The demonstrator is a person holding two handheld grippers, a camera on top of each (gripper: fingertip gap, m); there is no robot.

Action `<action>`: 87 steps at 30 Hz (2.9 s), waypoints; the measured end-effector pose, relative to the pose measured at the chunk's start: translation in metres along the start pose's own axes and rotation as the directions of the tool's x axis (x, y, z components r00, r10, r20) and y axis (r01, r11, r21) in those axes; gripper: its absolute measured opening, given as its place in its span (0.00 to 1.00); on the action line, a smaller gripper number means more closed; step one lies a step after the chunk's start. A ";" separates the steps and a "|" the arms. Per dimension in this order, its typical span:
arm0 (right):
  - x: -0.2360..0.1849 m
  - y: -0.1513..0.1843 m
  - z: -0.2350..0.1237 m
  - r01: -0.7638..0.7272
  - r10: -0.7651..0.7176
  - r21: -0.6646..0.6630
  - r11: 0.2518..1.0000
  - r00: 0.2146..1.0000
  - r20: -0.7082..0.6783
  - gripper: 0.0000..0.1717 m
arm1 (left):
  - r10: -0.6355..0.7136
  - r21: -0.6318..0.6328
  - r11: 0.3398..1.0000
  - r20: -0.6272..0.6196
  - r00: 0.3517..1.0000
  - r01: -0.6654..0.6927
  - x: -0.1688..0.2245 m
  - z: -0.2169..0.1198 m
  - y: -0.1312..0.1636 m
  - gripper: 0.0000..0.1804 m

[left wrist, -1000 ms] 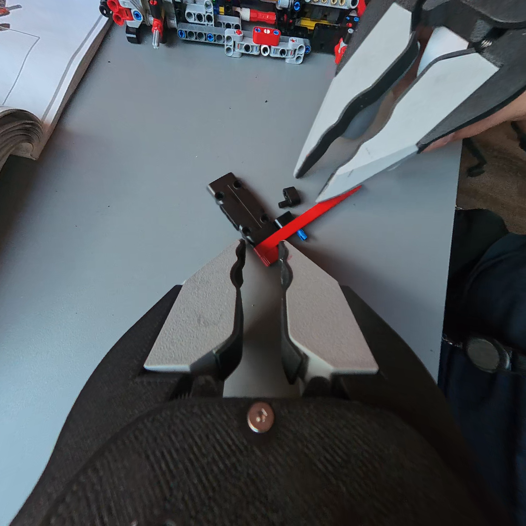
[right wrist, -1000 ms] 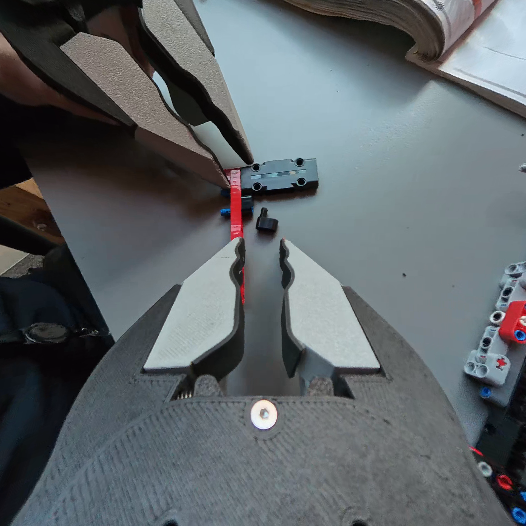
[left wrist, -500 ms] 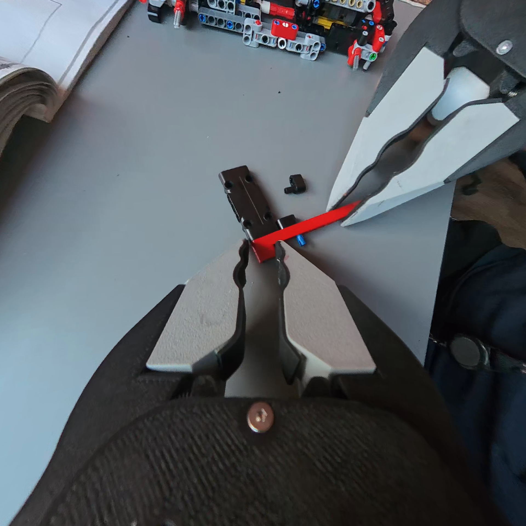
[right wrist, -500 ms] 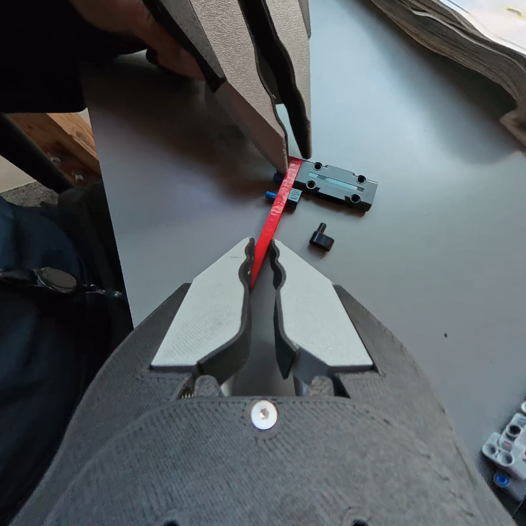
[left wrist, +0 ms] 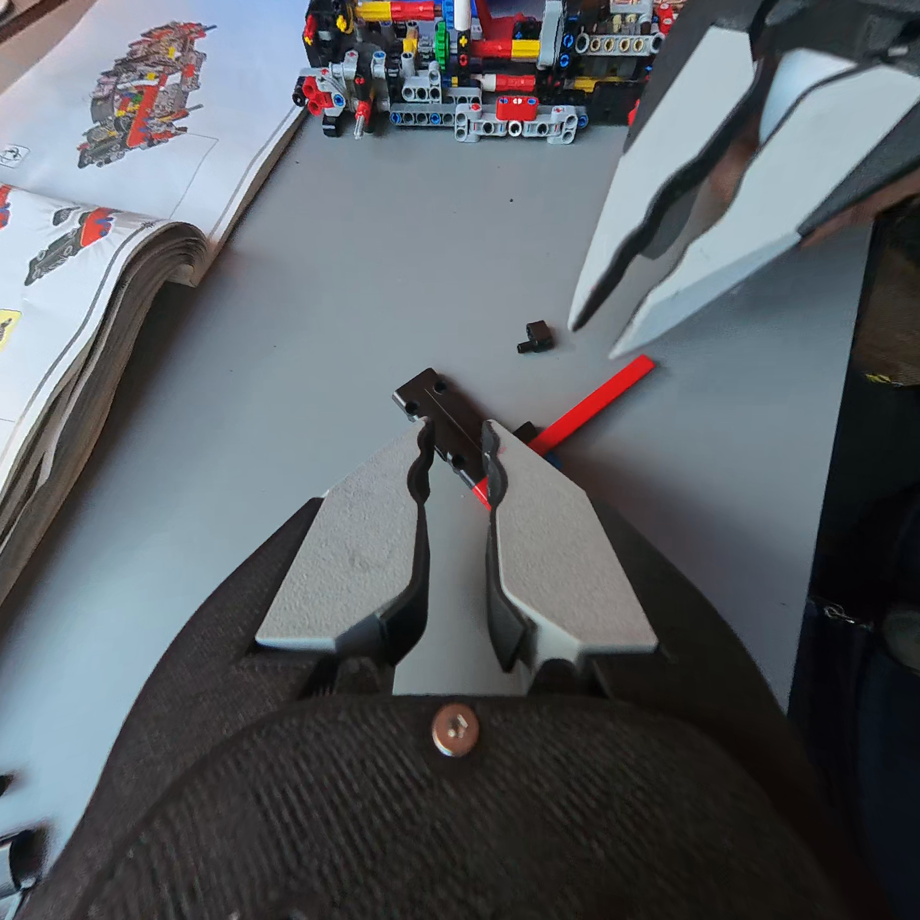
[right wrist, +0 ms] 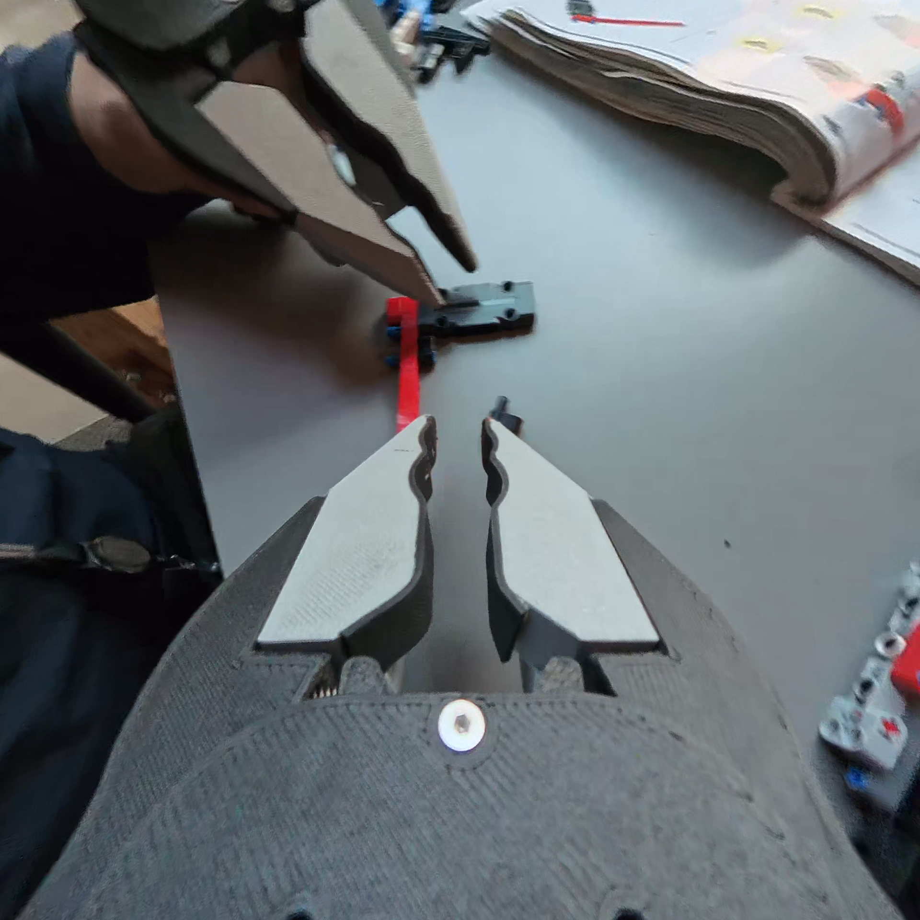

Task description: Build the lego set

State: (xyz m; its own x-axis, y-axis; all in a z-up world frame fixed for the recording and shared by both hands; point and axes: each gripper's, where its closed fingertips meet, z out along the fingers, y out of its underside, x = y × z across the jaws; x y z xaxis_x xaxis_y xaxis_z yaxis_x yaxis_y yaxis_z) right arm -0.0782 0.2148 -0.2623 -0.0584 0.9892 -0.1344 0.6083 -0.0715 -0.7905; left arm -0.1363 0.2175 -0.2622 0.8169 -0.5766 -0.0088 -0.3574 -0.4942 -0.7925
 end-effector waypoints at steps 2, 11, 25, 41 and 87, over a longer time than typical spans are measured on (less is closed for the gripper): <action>0.013 0.004 -0.001 -0.049 0.049 -0.015 0.999 0.998 -0.048 0.12 | 0.000 -0.007 1.000 -0.003 1.000 0.000 0.001 0.001 0.001 0.09; 0.027 0.007 0.013 -0.020 0.006 -0.080 0.997 0.986 -0.167 0.15 | 0.003 -0.009 1.000 -0.011 1.000 -0.003 0.002 0.002 0.001 0.09; 0.028 0.010 0.005 -0.016 0.000 -0.097 0.995 0.987 -0.160 0.12 | -0.007 -0.014 1.000 -0.041 0.999 0.007 0.004 0.003 0.002 0.09; 0.037 0.003 0.015 -0.180 0.171 -0.089 0.980 0.980 -0.103 0.08 | 0.103 -0.050 0.992 -0.147 0.984 -0.112 0.026 -0.008 0.005 0.22; -0.004 -0.006 0.033 -0.100 0.136 -0.174 0.980 0.968 0.210 0.03 | 0.229 -0.058 0.970 -0.129 0.965 -0.238 0.042 0.006 0.012 0.12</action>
State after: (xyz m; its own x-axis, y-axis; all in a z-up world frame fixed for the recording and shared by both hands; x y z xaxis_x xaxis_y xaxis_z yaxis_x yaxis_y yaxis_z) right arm -0.1076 0.2065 -0.2772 -0.1395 0.9212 -0.3633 0.7395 -0.1471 -0.6569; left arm -0.1038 0.1915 -0.2754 0.6482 -0.7533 -0.1114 -0.5671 -0.3799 -0.7309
